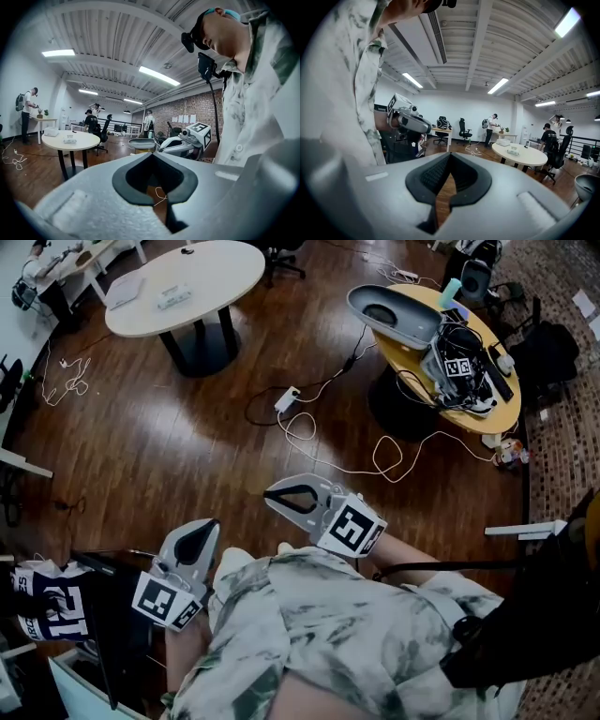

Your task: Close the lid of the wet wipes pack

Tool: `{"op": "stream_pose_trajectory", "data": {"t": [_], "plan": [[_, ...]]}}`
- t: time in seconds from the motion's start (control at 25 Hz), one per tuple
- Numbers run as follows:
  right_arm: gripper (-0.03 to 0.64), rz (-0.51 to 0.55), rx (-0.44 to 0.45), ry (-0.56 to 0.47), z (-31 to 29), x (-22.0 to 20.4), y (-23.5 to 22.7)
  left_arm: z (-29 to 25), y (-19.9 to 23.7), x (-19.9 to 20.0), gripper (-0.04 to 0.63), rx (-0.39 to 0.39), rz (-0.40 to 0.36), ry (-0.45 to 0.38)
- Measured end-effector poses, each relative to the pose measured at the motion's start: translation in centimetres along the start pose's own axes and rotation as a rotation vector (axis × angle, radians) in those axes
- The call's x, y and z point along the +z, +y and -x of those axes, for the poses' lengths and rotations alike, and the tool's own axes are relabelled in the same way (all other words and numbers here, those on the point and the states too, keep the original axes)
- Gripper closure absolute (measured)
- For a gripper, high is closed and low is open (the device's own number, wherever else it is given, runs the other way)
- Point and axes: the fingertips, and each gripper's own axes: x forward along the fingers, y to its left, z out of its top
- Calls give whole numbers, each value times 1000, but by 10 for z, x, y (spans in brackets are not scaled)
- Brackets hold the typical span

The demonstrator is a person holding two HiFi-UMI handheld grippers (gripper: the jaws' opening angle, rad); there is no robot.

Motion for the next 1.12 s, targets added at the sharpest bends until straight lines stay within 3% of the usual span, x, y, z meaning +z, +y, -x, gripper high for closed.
{"op": "stream_pose_trajectory", "data": {"t": [0.2,0.52,1.12], "plan": [[611,-16,22,4,-16,-2,-8,0,17,0,597,30,3,2],[611,-10,7,39,-50,-2,-28,0,60,-1,597,15,13,-11],[611,5,-39,39,-188,41,-96,20,208,30,597,-41,-27,-15]]}}
